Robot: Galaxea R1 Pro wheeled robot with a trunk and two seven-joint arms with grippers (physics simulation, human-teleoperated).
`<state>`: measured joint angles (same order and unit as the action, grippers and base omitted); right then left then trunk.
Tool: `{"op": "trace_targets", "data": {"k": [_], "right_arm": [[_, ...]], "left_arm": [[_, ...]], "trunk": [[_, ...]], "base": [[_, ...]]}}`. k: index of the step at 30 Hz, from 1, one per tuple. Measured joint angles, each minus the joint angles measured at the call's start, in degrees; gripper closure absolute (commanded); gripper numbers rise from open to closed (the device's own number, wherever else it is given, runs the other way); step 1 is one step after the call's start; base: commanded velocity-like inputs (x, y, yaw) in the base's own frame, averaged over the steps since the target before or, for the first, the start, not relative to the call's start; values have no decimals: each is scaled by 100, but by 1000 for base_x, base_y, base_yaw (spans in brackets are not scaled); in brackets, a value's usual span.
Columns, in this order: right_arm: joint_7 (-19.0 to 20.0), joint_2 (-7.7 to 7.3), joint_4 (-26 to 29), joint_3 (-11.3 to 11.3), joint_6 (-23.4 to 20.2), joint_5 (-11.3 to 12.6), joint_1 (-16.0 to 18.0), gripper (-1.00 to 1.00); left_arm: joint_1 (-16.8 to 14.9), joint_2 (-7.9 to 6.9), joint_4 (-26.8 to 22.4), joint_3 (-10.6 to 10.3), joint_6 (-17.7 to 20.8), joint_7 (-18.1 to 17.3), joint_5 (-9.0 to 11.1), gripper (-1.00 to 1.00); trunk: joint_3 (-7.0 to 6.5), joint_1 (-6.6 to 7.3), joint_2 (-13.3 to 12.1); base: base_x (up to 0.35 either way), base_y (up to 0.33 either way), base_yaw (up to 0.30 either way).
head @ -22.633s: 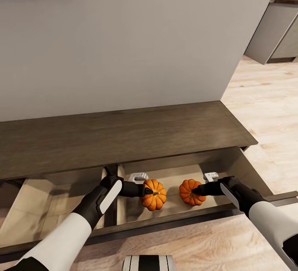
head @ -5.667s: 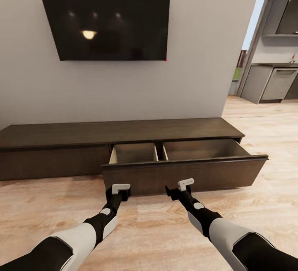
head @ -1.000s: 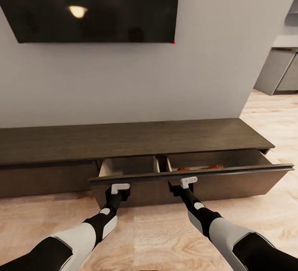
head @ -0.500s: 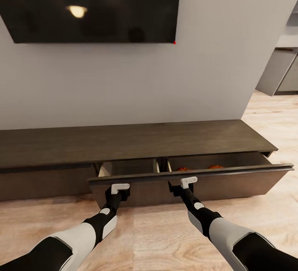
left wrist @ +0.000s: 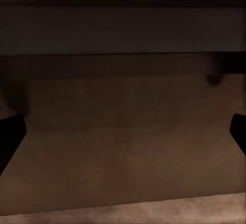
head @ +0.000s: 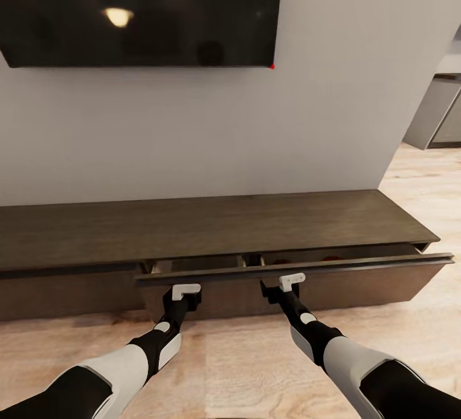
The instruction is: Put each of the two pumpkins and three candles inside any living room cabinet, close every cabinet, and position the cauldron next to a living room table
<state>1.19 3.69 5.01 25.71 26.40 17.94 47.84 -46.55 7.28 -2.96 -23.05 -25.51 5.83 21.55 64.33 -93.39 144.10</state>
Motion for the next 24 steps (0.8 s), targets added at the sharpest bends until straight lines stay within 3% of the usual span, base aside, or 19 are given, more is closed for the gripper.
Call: {"op": "trace_targets", "data": {"k": [13, 24], "right_arm": [[0, 0, 0, 0, 0, 2, 1, -100], [0, 0, 8, 0, 0, 0, 1, -100]], "left_arm": [[0, 0, 8, 18, 5, 3, 9, -100], [0, 0, 12, 2, 9, 2, 0, -100]], "trunk": [[0, 2, 0], [0, 0, 0]], "base": [[179, 0, 0], [29, 0, 0]]}}
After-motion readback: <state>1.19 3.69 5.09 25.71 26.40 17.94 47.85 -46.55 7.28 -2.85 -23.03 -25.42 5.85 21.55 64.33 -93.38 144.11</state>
